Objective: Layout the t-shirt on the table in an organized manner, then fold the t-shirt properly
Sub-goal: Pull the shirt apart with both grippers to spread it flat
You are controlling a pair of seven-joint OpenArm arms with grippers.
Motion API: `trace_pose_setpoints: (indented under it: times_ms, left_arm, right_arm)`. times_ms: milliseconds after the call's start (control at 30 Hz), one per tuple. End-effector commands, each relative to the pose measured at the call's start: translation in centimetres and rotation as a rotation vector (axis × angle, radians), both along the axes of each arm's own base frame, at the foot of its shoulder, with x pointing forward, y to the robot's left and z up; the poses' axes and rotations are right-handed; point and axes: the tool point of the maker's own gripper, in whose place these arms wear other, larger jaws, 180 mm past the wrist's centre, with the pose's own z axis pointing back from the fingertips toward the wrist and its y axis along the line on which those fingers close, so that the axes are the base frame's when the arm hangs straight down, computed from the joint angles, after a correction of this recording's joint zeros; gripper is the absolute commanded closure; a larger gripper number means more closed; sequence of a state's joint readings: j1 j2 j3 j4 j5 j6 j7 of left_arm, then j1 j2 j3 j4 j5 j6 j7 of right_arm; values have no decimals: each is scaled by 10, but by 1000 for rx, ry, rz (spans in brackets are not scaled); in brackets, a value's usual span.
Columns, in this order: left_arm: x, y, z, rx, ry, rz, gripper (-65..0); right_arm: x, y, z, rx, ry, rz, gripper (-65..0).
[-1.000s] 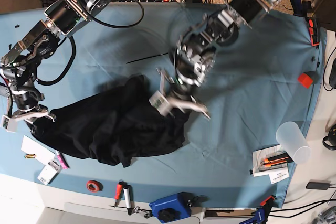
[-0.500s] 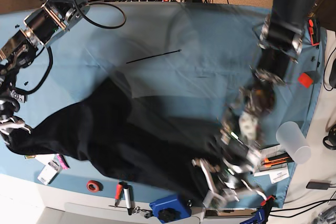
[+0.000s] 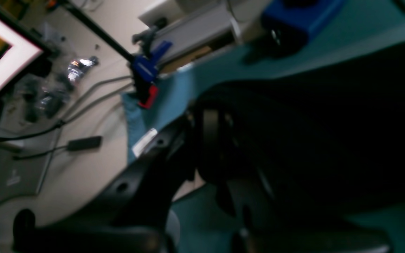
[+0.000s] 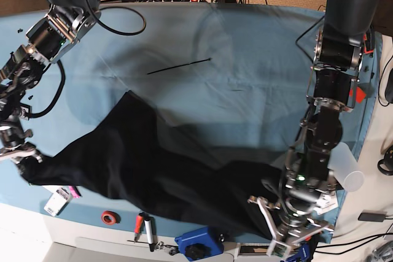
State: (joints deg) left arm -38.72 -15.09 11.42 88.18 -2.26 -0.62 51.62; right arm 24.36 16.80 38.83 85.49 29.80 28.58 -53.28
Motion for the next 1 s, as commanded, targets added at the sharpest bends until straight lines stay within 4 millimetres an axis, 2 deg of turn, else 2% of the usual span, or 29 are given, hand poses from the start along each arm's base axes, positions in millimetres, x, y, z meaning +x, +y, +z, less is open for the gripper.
trace_pose_setpoints:
  times_ms: [0,100,200,267,400,500,633,767,833,967]
  left_arm:
    - [4,17,38,-6,-87,41,0]
    - [-4,48,48,-60,-77,105,0]
    - [-10,70,49,-139,-39,112,0]
    - [-15,75,45,-162,1,67,0]
    - [-25,85,37,-205,52,18,0]
    - [-38,93,32,-208,60,5,0]
    - [-57,89,26,-205,45,-48,0]
    - [-65,66,3,-243,57,-140,0]
    - [-63,61,-6,-276,45,-142,0]
    - [-46,66,-24,-310,23,-98,0]
  right_arm:
    - [2,-10,41,-14,-122,-16,0]
    - [1,-12,59,-1,-176,7,0]
    - [1,2,69,-10,-225,95,0]
    - [0,17,74,-21,-252,182,0]
    - [-6,40,88,87,-326,308,0]
    - [-8,48,92,118,-344,352,0]
    - [-3,40,75,60,-253,298,0]
    - [10,31,55,-34,-159,231,0]
    - [21,27,38,-81,-109,206,0]
    - [46,28,-3,-122,-13,195,0]
